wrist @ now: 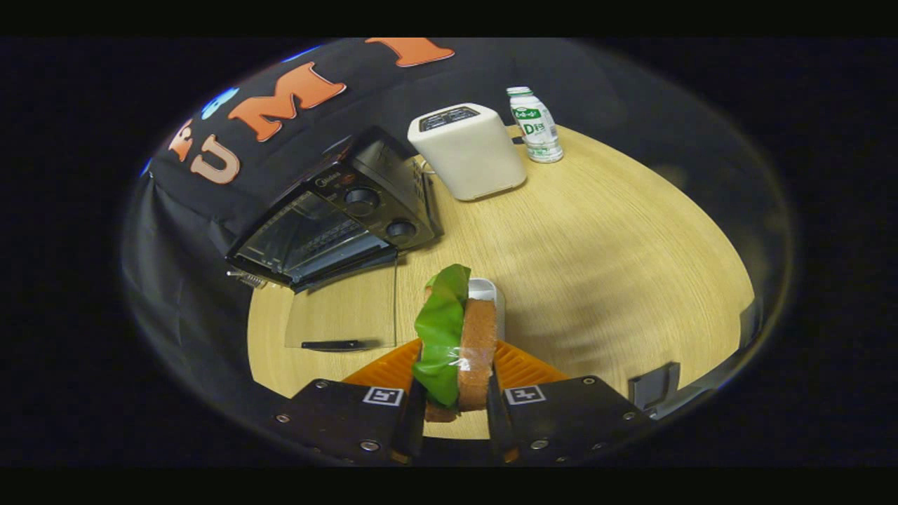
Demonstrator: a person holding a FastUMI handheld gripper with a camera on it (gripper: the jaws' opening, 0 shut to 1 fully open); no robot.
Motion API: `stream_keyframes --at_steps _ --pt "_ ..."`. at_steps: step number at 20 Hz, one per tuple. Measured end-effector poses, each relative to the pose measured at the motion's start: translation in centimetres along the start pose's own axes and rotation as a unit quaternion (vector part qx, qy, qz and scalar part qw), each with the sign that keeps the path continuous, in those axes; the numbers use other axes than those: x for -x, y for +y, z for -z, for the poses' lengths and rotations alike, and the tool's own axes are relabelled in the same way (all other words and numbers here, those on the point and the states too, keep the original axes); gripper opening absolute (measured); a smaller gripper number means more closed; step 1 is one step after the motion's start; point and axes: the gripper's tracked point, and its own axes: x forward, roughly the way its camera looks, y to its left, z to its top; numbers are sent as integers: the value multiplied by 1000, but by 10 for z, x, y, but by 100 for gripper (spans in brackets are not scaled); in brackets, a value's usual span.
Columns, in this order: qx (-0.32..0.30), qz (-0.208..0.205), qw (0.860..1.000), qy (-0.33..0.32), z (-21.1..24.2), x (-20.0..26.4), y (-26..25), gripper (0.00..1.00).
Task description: Open the toaster oven, put the food inside, and close the toaster oven door.
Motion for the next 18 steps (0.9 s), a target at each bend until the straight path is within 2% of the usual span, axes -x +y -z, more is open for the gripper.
stream_keyframes --at_steps 9,12,18 --pt "-7 -41 998 -55 -46 24 51 38" --pt "-29 -77 995 -62 -52 17 82 38" --pt "-82 -168 980 -71 -61 -6 160 38"
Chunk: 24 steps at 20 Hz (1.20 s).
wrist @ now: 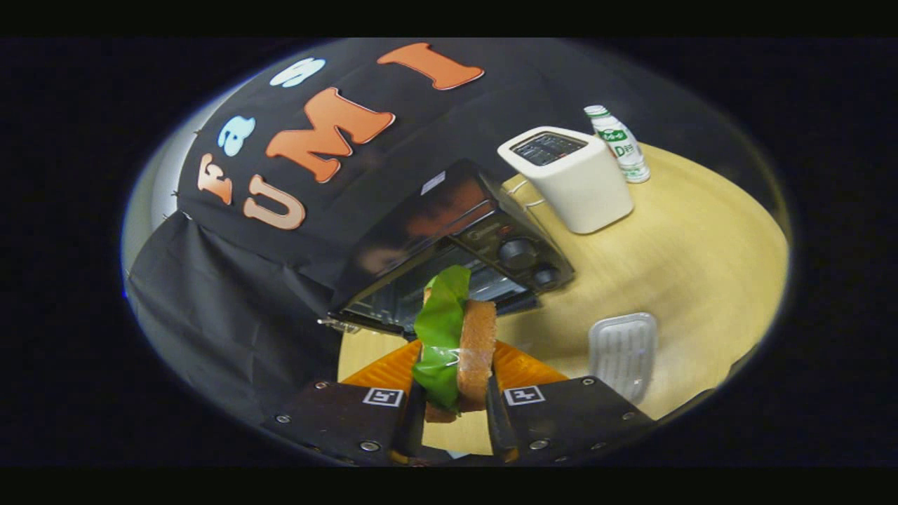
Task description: Open the toaster oven, put the food inside, and close the toaster oven door.
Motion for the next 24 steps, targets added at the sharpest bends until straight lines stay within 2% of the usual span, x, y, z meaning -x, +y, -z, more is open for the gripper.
stream_keyframes --at_steps 4,10,13,16,24 --pt "-30 -36 999 -12 -1 -35 30 38" --pt "-65 -45 997 -13 3 -84 41 38" --pt "-105 -50 993 -3 16 -102 39 38" --pt "-127 -68 989 -27 11 -120 44 38" --pt "-170 -77 979 -87 -12 -167 42 38"
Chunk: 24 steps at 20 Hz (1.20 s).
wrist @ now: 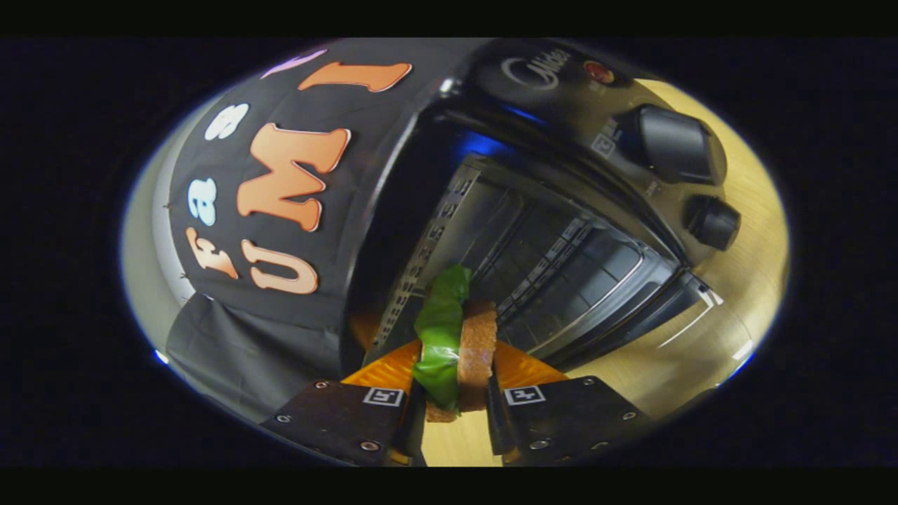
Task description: Open the toaster oven, put the food inside, and close the toaster oven door.
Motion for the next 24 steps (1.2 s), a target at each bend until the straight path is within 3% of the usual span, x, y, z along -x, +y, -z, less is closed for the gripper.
stream_keyframes --at_steps 4,8,9,11,15,20,24 --pt "10 3 1000 -22 -2 -9 1 42" --pt "37 39 998 -45 -4 -17 -4 55" --pt "50 48 997 -46 -4 -17 -8 54" --pt "73 54 995 -33 4 -12 -3 57" --pt "108 62 992 2 17 7 -1 79" --pt "104 108 987 66 25 23 -31 86" --pt "108 119 986 54 18 16 -28 91"
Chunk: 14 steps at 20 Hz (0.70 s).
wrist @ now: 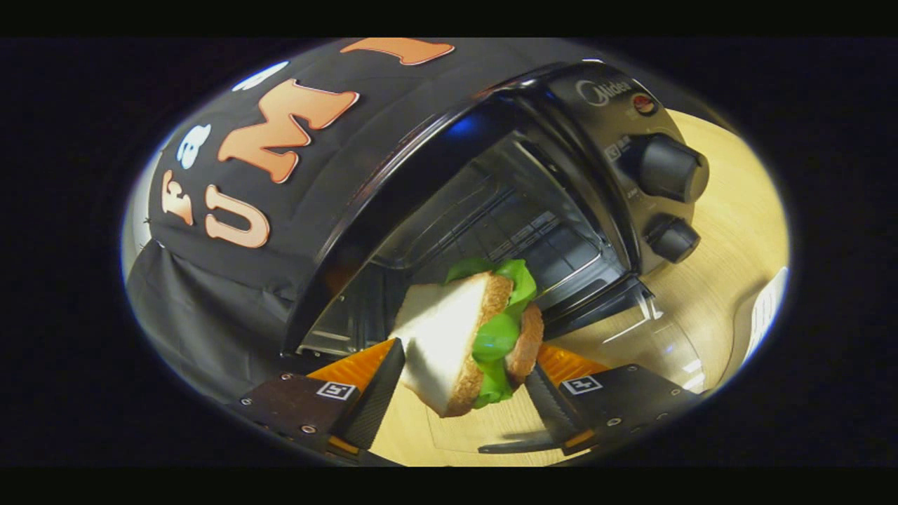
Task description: Open the toaster oven, put the food inside, and close the toaster oven door.
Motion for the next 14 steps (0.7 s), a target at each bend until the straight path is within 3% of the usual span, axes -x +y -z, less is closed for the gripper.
stream_keyframes --at_steps 6,10,14 --pt "22 37 999 -13 -1 -21 15 97" --pt "60 54 996 39 15 -7 9 99" --pt "69 66 994 51 10 -1 -2 99"
